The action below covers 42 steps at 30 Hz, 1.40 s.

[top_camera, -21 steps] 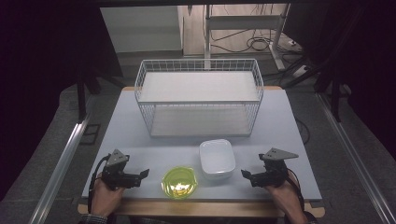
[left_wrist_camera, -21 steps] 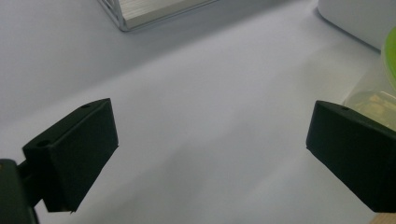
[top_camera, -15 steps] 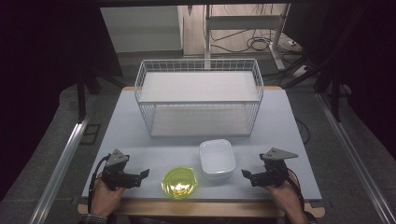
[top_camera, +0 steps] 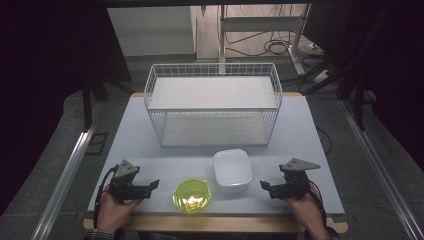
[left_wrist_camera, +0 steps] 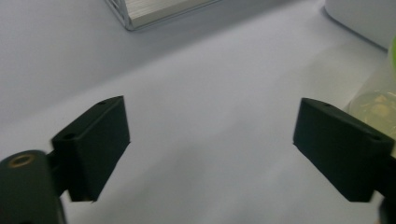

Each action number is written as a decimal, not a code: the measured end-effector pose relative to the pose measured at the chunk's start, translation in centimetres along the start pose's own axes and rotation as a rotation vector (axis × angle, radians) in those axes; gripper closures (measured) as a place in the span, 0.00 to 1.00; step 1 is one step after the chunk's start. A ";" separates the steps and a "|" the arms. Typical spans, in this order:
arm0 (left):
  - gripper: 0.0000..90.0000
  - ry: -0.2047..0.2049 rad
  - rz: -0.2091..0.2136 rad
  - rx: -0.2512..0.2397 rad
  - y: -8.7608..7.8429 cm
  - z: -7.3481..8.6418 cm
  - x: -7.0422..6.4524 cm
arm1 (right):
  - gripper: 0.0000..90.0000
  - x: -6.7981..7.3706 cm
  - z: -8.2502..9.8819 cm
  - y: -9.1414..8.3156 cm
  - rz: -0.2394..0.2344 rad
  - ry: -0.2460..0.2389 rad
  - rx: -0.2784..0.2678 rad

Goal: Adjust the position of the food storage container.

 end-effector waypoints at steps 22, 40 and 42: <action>0.99 0.082 0.301 -0.087 -1.0 -3.9 -8.7 | 0.05 -0.1 0.2 0.2 0.022 -0.013 0.030; 1.00 0.102 0.504 -0.008 1.8 -3.3 -15.4 | 0.05 0.0 0.3 0.3 0.020 -0.007 0.039; 1.00 0.103 0.507 -0.013 2.1 -3.2 -16.0 | 0.05 0.0 0.4 0.3 0.019 -0.005 0.040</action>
Point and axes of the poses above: each handheld gripper's, and its own axes: y roughly forward along the jaws, z roughly out of its underside, x roughly to its left, the point moved 3 cm from there along y, roughly forward along the jaws, and after that the axes turned 15 degrees about -x, right-handed, at the moved point
